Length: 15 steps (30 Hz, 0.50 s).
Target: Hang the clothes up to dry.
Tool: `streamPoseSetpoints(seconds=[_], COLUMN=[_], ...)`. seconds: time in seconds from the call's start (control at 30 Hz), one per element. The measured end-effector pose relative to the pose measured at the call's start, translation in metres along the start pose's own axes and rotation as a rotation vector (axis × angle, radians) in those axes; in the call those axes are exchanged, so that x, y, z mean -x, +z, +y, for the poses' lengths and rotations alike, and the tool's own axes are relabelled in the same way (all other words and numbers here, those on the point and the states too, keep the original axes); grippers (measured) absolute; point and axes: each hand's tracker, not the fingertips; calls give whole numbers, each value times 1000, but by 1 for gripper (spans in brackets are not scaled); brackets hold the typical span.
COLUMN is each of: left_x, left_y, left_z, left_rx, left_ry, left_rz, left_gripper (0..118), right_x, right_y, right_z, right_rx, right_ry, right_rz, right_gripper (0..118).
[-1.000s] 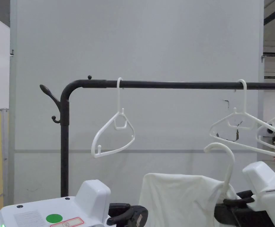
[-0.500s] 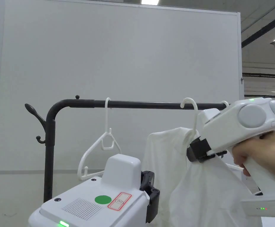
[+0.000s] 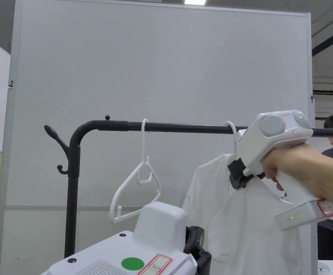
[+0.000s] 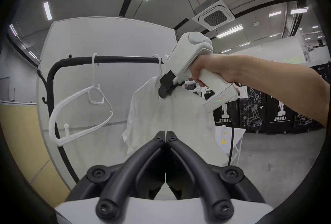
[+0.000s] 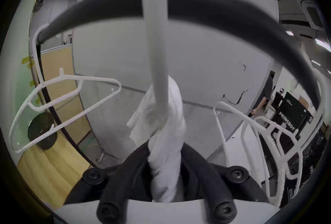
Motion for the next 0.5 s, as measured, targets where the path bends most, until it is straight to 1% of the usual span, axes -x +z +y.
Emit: streamPoseSetpoints(seconds=[0.03, 0.1, 0.13, 0.17, 0.2, 0.23, 0.27, 0.3, 0.33, 0.37, 0.4, 0.43, 0.47, 0.5], left_x=[1, 3, 3, 4, 4, 6, 7, 10, 12, 14, 15, 15, 15, 15], left_y=[1, -1, -1, 0, 1, 3, 4, 8, 9, 10, 11, 12, 13, 13], left_z=[-1, -3, -5, -6, -7, -9, -9, -10, -10, -10, -9, -9, -8, -7], left_rx=[5, 14, 18, 21, 25, 26, 25, 21, 20, 21, 17, 10, 6, 0], left_ry=[8, 23, 27, 31, 36, 39, 41, 46, 54, 56, 57, 55, 51, 48], left_rz=[-3, -5, -3, -2, 4, 12, 18, 30, 42, 49, 60, 71, 79, 89], left_gripper=[1, 1, 1, 1, 1, 1, 1, 1, 1, 1, 1, 1, 1, 1], right_x=[0, 1, 3, 5, 6, 5, 3, 2, -6, -8, -10, -10, -9, -6], right_y=[0, 4, 5, 8, 13, 20, 27, 37, 49, 63, 83, 103, 120, 140], right_z=[-3, -7, -9, -12, -16, -22, -28, -38, -47, -57, -71, -86, -99, -115], right_rx=[-11, -32, -41, -68, -99, -124, -145, -173, -216, -272, -330, -388, -444, -512], right_ry=[7, -16, -7, 20, 13, -6, -17, -35, -35, -65, -104, -110, -99, -92], right_rz=[0, 13, 3, -20, -15, -17, 0, 26, 72, 93, 78, 97, 115, 105], right_gripper=[6, 8, 20, 45, 78, 106, 111, 111, 118, 117, 116, 116, 117, 117])
